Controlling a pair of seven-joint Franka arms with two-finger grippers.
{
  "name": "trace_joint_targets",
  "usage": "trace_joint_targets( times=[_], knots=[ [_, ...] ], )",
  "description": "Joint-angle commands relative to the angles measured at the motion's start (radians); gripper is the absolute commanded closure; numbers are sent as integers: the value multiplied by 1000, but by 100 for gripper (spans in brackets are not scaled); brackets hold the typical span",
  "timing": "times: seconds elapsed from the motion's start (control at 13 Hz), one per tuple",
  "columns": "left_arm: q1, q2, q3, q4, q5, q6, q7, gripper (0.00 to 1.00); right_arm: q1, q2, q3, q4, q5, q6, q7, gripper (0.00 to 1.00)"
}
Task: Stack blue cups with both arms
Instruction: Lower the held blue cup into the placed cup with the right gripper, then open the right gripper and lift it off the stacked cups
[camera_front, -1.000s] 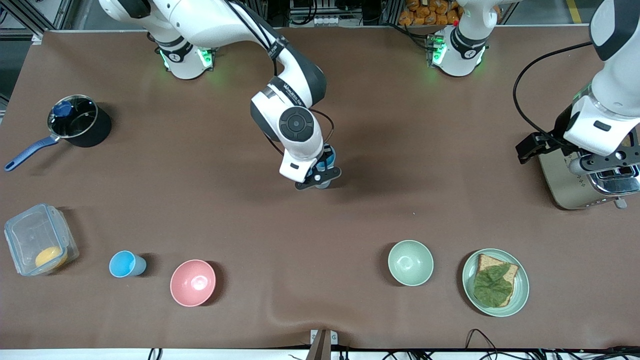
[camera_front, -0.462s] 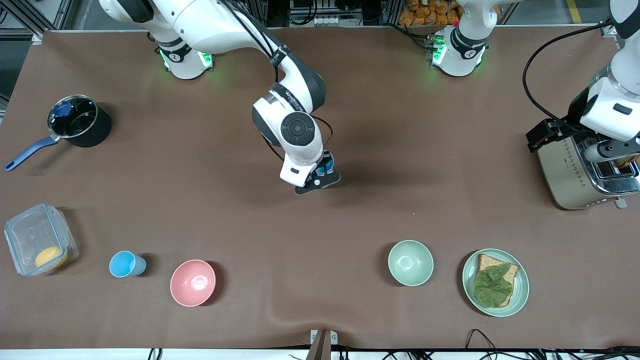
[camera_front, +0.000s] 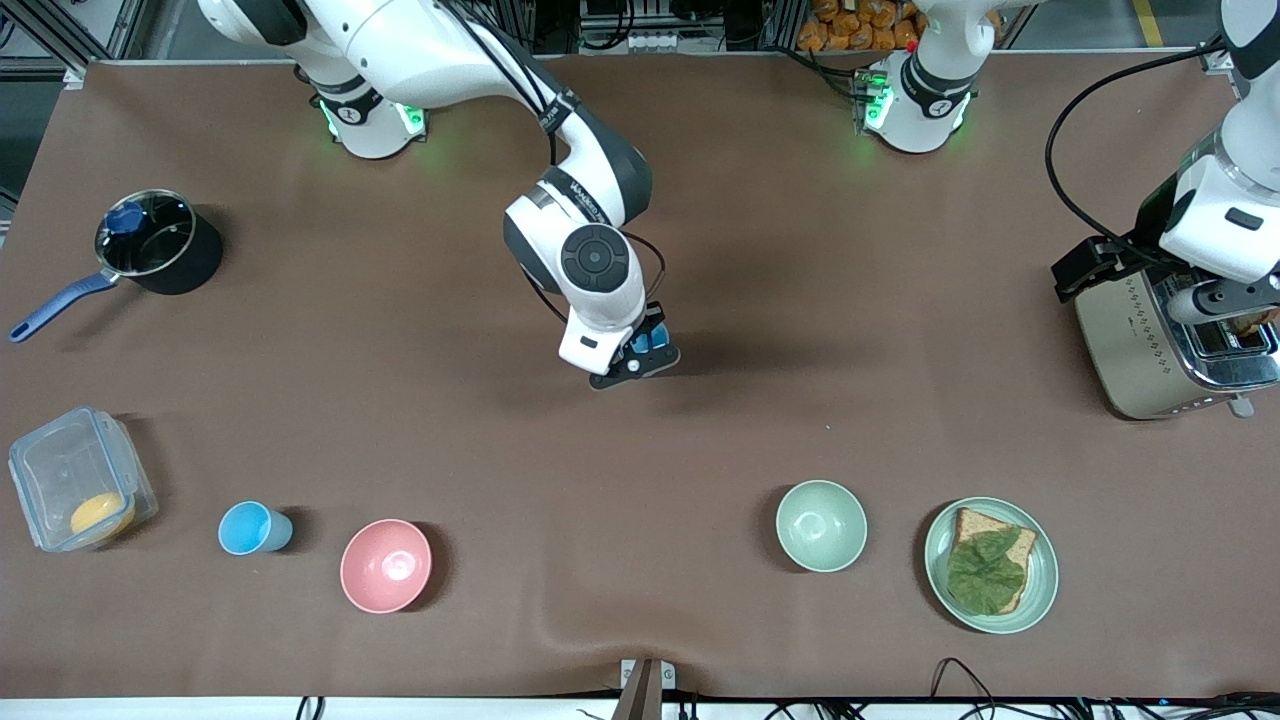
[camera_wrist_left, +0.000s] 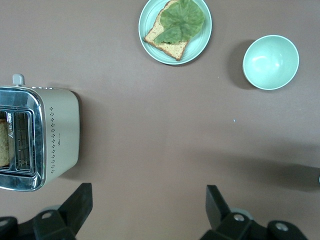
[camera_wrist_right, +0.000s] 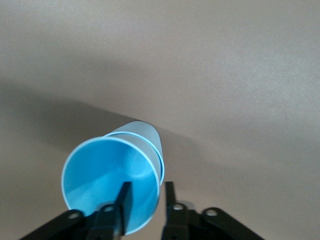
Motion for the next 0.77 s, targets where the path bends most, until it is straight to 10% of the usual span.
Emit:
trace_joint_targets(
  times=[0.0, 0.69],
  knots=[
    [5, -4, 3, 4, -21, -18, 26, 0, -1, -6, -3, 21, -19, -8, 22, 0],
    [3, 0, 3, 3, -36, -18, 25, 0, -240, -264, -5, 13, -14, -273, -22, 0]
  ],
)
